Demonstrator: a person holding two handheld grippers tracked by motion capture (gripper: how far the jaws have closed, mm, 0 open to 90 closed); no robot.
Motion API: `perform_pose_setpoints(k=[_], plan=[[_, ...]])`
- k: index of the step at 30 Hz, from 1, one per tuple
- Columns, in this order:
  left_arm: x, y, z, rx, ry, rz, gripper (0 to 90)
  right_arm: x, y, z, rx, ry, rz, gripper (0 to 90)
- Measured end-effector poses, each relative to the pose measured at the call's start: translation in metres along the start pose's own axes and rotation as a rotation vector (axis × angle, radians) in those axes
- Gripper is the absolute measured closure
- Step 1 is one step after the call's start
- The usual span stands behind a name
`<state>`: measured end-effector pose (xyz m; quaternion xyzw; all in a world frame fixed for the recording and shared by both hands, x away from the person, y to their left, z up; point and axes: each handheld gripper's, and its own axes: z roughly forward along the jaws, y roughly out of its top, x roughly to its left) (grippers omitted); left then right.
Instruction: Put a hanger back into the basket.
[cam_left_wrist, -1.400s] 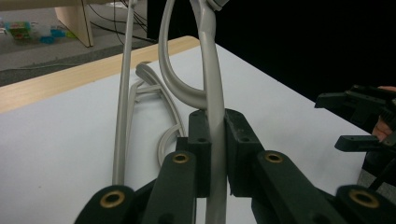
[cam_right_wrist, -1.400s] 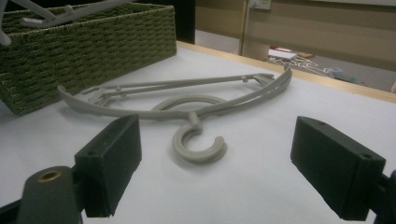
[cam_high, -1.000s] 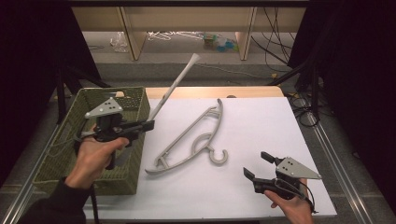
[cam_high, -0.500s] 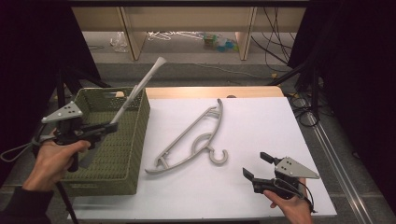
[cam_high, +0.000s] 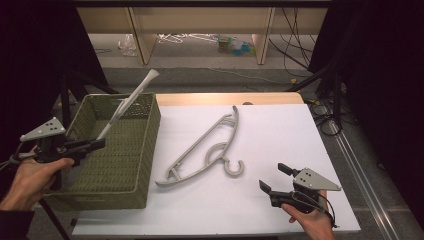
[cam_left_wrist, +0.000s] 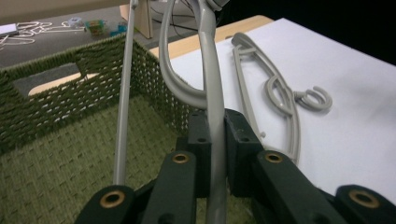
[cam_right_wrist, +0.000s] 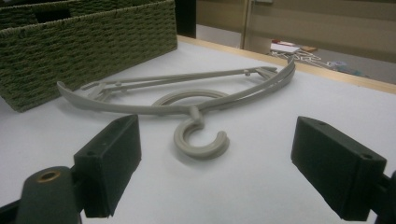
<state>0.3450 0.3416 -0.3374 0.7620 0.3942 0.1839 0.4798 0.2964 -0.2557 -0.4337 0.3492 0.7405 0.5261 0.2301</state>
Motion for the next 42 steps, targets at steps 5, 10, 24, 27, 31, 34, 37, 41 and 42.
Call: perform_pose_setpoints(k=[5,10,24,27,31,34,37,41,42], plan=[[0.004,-0.009,-0.004,0.014,0.004,-0.003,81.8,0.000,0.000,0.000,-0.001,-0.002,0.000,16.8],[0.010,-0.020,-0.011,0.059,0.014,0.013,81.8,0.000,0.000,0.001,-0.009,-0.010,0.003,16.9],[0.026,-0.033,-0.001,0.113,0.030,-0.011,81.7,0.000,0.000,0.001,0.000,0.002,0.004,16.8],[0.027,-0.035,0.002,0.136,0.024,-0.022,81.7,0.000,-0.001,0.001,-0.001,0.003,0.005,16.8],[0.029,-0.034,0.008,0.198,0.027,-0.034,81.6,0.000,-0.001,0.001,0.006,-0.001,0.000,16.9],[0.034,-0.033,0.010,0.253,0.025,-0.010,81.6,0.000,0.000,0.001,0.002,0.000,0.000,16.9],[0.036,-0.035,0.017,0.272,0.014,-0.040,81.6,0.000,-0.001,0.002,-0.001,0.010,0.005,16.9],[0.044,-0.039,0.026,0.345,0.038,-0.071,81.3,0.000,-0.001,0.001,0.006,0.005,-0.001,16.9],[0.044,-0.039,0.026,0.345,0.038,-0.071,81.2,0.000,-0.001,0.001,0.006,0.005,-0.001,16.9]])
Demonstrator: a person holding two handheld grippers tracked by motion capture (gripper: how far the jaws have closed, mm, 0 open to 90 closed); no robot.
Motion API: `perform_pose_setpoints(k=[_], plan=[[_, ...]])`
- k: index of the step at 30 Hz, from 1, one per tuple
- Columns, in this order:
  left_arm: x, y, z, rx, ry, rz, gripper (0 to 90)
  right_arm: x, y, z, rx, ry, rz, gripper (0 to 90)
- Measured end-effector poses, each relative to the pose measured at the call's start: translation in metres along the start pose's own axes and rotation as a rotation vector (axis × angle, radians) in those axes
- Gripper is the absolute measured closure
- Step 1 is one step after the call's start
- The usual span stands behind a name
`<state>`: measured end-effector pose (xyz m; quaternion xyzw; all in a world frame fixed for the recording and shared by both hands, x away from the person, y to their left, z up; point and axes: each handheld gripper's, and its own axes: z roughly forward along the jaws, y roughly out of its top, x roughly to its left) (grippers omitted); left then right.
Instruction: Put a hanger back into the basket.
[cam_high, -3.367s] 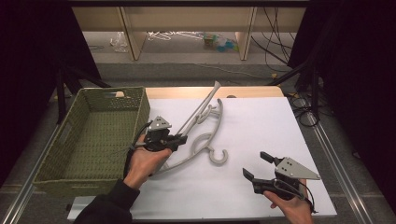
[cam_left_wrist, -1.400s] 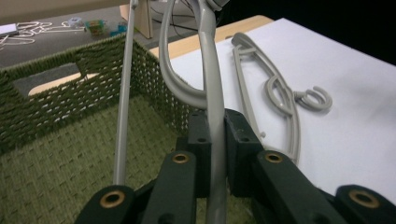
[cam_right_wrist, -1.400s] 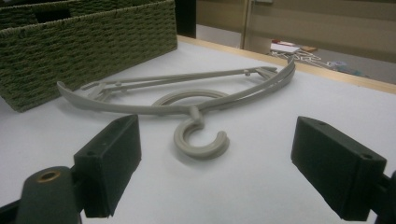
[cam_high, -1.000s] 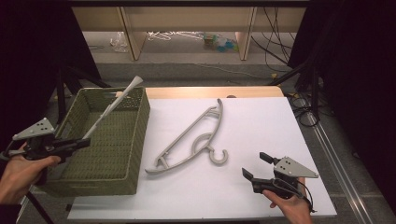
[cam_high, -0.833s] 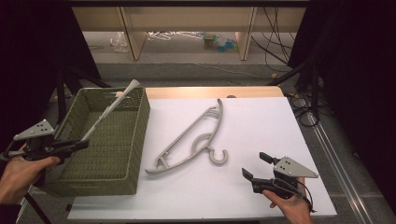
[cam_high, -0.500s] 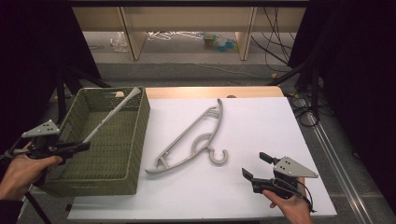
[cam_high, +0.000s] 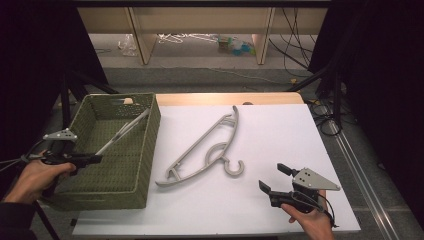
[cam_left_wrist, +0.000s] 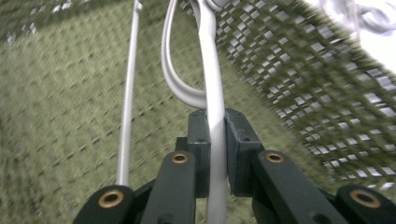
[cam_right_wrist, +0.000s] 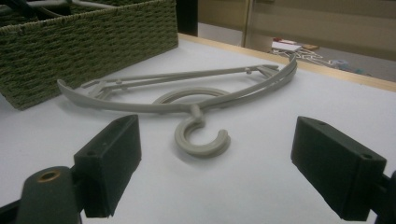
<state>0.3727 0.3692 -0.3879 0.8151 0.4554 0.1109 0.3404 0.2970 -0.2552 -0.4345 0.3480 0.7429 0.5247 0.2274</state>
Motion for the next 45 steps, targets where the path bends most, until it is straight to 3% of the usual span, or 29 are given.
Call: perform_pose_setpoints(k=[3,7,8,9,13,18,23,29,34,41,45], plan=[[0.004,-0.002,0.003,0.012,0.017,-0.046,80.8,0.000,0.000,0.000,-0.005,0.001,0.006,16.9],[0.005,0.001,0.003,0.059,0.042,-0.042,79.7,0.000,-0.001,0.001,-0.006,0.008,0.009,16.9],[0.005,0.001,0.005,0.065,0.049,-0.068,79.3,0.000,0.000,0.001,-0.008,0.003,-0.001,16.9],[0.006,0.002,0.005,0.087,0.055,-0.060,79.2,0.000,0.000,0.001,-0.005,0.005,0.003,16.9],[0.009,0.001,0.006,0.089,0.059,-0.098,78.2,0.000,-0.001,0.001,-0.006,0.007,0.009,16.9],[0.010,0.004,0.004,0.096,0.095,-0.128,77.0,0.000,0.000,0.001,-0.005,0.005,0.005,16.9],[0.013,0.012,0.000,0.128,0.169,-0.127,75.7,0.000,0.000,0.001,-0.004,0.006,0.004,17.0],[0.019,0.013,0.002,0.134,0.198,-0.144,75.1,0.000,0.000,0.001,-0.004,0.007,0.005,16.9],[0.025,0.013,0.004,0.156,0.187,-0.157,73.4,0.000,-0.001,0.002,-0.012,0.012,0.009,17.0],[0.035,0.012,0.002,0.150,0.260,-0.174,73.6,0.000,-0.001,0.002,-0.016,0.006,0.010,17.2],[0.040,0.009,0.001,0.178,0.309,-0.175,73.0,0.000,0.000,0.001,0.006,0.005,0.005,17.2]])
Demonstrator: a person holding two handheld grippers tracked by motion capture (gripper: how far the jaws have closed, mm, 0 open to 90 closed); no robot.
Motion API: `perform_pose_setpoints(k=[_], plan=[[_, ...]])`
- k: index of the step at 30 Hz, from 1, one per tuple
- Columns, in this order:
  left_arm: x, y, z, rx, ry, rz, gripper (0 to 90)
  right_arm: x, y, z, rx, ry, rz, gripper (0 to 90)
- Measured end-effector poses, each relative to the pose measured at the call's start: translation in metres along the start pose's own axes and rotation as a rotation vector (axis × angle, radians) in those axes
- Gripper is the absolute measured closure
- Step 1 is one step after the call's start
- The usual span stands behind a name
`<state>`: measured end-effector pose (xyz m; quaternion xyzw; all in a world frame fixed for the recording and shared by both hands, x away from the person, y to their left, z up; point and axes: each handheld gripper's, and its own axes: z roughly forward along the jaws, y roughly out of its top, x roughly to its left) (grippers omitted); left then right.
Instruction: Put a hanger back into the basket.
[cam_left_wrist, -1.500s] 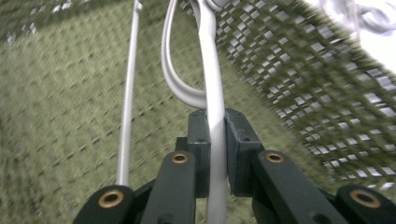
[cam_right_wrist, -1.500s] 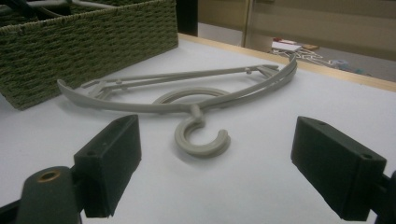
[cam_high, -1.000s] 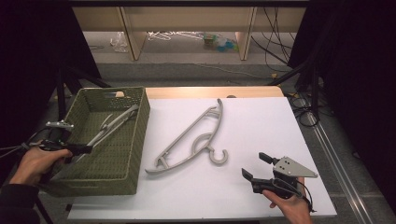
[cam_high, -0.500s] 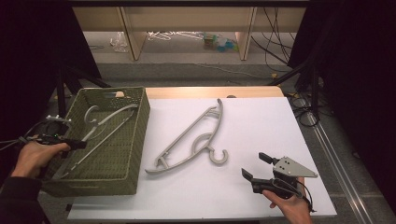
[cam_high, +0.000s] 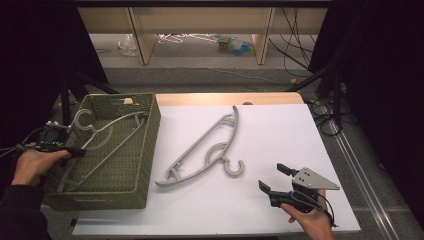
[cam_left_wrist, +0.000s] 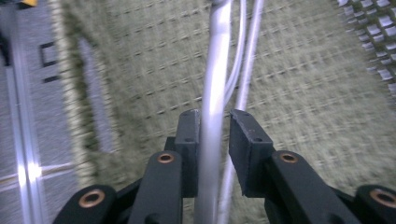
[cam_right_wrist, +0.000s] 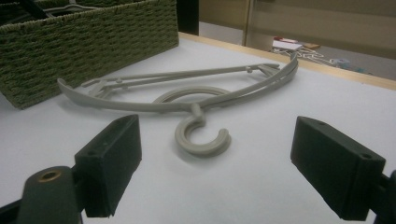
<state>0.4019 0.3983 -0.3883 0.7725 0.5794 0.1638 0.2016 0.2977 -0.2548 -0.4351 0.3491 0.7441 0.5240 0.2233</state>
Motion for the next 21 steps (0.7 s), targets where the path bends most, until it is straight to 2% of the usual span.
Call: perform_pose_setpoints(k=[1,3,4,7,9,12,15,16,17,18,19,20,21], plan=[[0.002,-0.001,0.001,0.003,0.004,0.001,72.5,0.000,0.000,0.000,-0.001,-0.002,-0.003,17.2],[0.003,-0.004,0.002,-0.027,-0.015,-0.028,69.7,0.000,0.000,0.000,-0.008,-0.012,0.000,17.2],[0.003,-0.004,0.001,-0.034,-0.022,-0.025,69.1,0.000,0.000,0.001,-0.006,-0.007,0.006,17.2],[0.001,-0.005,-0.003,-0.035,0.006,-0.018,64.0,0.000,0.000,0.000,0.001,-0.006,0.005,17.2],[0.000,-0.005,-0.007,-0.064,0.022,-0.032,58.0,0.000,0.000,0.001,-0.010,-0.010,0.004,17.2],[-0.006,-0.005,-0.020,-0.133,0.025,-0.023,49.5,-0.001,0.000,0.000,0.000,-0.005,0.004,17.2],[-0.019,-0.005,-0.034,-0.210,-0.006,-0.009,46.5,-0.001,0.000,0.001,-0.007,-0.010,0.006,17.1],[-0.024,-0.006,-0.039,-0.246,-0.030,-0.010,44.9,-0.001,0.000,0.001,-0.007,-0.009,0.007,17.2],[-0.027,-0.007,-0.044,-0.258,-0.070,0.014,42.7,-0.001,0.000,0.000,-0.010,-0.011,0.006,17.1],[-0.035,-0.008,-0.046,-0.288,-0.100,-0.002,40.5,0.000,0.000,0.001,-0.022,0.003,0.011,17.2],[-0.042,-0.010,-0.047,-0.319,-0.116,0.018,38.5,0.000,0.000,0.000,-0.016,0.000,0.010,17.1],[-0.045,-0.013,-0.051,-0.296,-0.118,0.079,38.0,-0.001,0.000,-0.001,-0.013,-0.010,0.001,17.1],[-0.053,-0.015,-0.052,-0.308,-0.132,0.088,37.3,-0.001,0.001,-0.003,0.012,-0.011,-0.001,17.1]])
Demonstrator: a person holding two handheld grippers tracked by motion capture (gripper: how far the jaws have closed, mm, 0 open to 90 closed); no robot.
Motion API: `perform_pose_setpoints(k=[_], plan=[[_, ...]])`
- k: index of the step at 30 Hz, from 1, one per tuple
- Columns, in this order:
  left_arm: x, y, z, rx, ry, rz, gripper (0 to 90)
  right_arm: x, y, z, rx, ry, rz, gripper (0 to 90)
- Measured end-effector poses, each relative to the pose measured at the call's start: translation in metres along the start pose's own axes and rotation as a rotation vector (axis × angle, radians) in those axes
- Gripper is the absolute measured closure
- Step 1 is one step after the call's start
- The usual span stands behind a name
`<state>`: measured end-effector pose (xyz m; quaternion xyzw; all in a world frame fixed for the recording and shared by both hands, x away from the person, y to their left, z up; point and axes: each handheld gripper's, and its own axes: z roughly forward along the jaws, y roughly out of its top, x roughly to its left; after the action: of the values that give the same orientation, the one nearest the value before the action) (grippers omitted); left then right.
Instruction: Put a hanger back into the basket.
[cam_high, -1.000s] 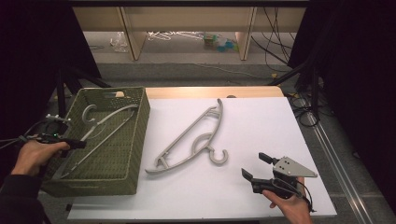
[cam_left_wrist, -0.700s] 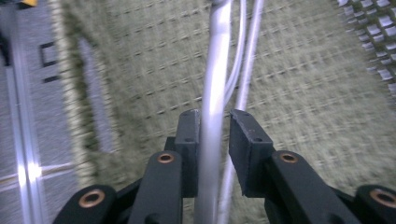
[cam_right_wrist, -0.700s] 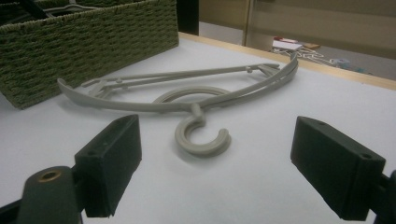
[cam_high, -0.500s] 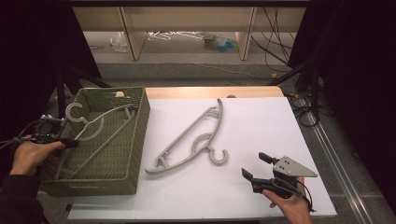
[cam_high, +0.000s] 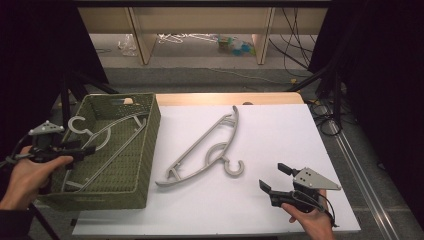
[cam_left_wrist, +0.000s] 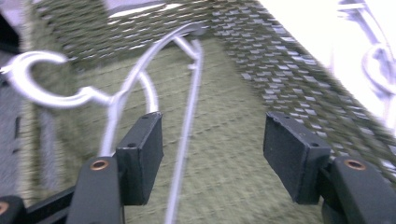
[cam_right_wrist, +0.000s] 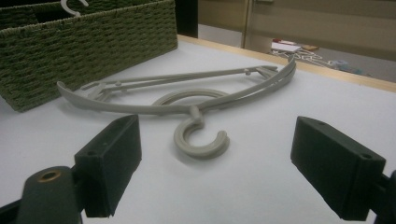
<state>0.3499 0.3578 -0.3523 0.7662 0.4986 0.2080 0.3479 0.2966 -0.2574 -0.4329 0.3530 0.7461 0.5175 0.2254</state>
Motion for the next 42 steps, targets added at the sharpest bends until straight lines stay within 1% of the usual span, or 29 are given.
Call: perform_pose_setpoints(k=[1,2,3,4,5,8,9,12,14,16,20,22,23,24,25,26,28,29,30,31,33,34,35,36,38,39,40,41,42], plan=[[-0.009,-0.001,0.000,-0.028,-0.011,-0.002,36.1,0.000,0.000,0.000,0.001,0.000,0.000,17.0],[-0.018,-0.003,0.002,-0.072,-0.028,-0.030,35.6,0.000,0.000,0.000,0.005,0.003,0.007,17.0],[-0.023,-0.003,0.000,-0.054,-0.033,0.013,34.7,0.001,0.000,0.000,0.006,0.003,0.006,17.0],[-0.032,-0.004,0.000,-0.083,-0.044,0.004,33.0,0.001,0.000,0.000,0.003,0.000,0.001,17.0],[-0.040,-0.004,0.001,-0.100,-0.069,-0.009,31.7,0.001,-0.001,0.002,-0.028,-0.001,0.003,17.0],[-0.061,-0.003,0.003,-0.145,-0.103,0.000,30.4,0.000,-0.001,0.002,-0.028,0.000,0.002,17.0],[-0.068,-0.003,0.003,-0.148,-0.118,0.007,29.7,0.000,-0.001,0.003,-0.029,0.003,0.007,17.0],[-0.087,-0.001,0.007,-0.193,-0.185,0.005,28.7,0.001,0.000,0.002,-0.035,-0.002,0.005,17.0],[-0.100,0.000,0.012,-0.213,-0.204,0.014,26.0,0.001,0.000,0.002,-0.033,0.000,0.007,16.9],[-0.113,0.002,0.013,-0.198,-0.225,0.041,25.3,0.001,-0.001,0.002,-0.034,0.002,0.008,16.9],[-0.136,0.006,0.021,-0.212,-0.268,0.077,24.1,0.000,0.000,0.002,-0.039,0.004,-0.004,16.9],[-0.144,0.006,0.026,-0.220,-0.283,0.082,23.0,0.001,0.000,0.002,-0.039,0.012,0.007,16.9],[-0.148,0.006,0.028,-0.226,-0.290,0.073,22.7,0.000,0.000,0.002,-0.050,0.003,-0.008,16.9],[-0.150,0.006,0.031,-0.237,-0.296,0.074,22.4,0.001,0.000,0.001,-0.044,0.007,0.007,16.9],[-0.153,0.005,0.033,-0.244,-0.300,0.064,22.0,0.000,0.000,0.000,-0.031,0.004,0.002,16.9],[-0.156,0.005,0.036,-0.245,-0.308,0.069,21.6,0.000,0.001,0.000,-0.040,0.004,-0.005,16.8],[-0.162,0.004,0.040,-0.252,-0.322,0.064,21.5,-0.001,0.000,0.000,-0.033,0.012,0.008,16.7],[-0.165,0.004,0.041,-0.265,-0.327,0.067,21.2,-0.002,-0.001,0.000,-0.040,0.000,-0.004,16.5],[-0.168,0.004,0.043,-0.271,-0.334,0.065,20.6,-0.002,-0.001,0.001,-0.040,0.019,0.012,16.3],[-0.170,0.004,0.045,-0.276,-0.342,0.066,20.5,-0.003,-0.001,0.002,-0.053,0.002,0.006,16.1],[-0.176,0.003,0.049,-0.286,-0.335,0.080,20.2,-0.004,-0.001,0.002,-0.053,0.001,-0.002,15.9],[-0.180,0.001,0.051,-0.293,-0.325,0.071,20.1,-0.003,-0.001,0.001,-0.046,0.007,0.009,15.8],[-0.183,-0.001,0.053,-0.306,-0.307,0.076,20.1,-0.003,-0.001,0.003,-0.058,0.025,0.021,15.7],[-0.187,-0.003,0.056,-0.314,-0.303,0.084,20.1,-0.003,-0.001,0.002,-0.053,0.022,0.025,15.6],[-0.192,-0.007,0.063,-0.309,-0.329,0.076,20.1,-0.003,0.000,0.002,-0.058,0.015,0.011,15.4],[-0.195,-0.010,0.065,-0.301,-0.332,0.078,20.1,-0.002,0.000,0.003,-0.065,0.028,0.017,15.4],[-0.198,-0.013,0.069,-0.294,-0.342,0.089,20.1,-0.002,0.000,0.002,-0.043,0.032,0.007,15.4],[-0.200,-0.014,0.070,-0.283,-0.333,0.101,20.1,-0.001,0.000,0.001,-0.039,0.032,0.009,15.4],[-0.202,-0.016,0.072,-0.283,-0.333,0.095,19.9,-0.001,0.000,0.002,-0.048,0.024,0.006,15.4]])
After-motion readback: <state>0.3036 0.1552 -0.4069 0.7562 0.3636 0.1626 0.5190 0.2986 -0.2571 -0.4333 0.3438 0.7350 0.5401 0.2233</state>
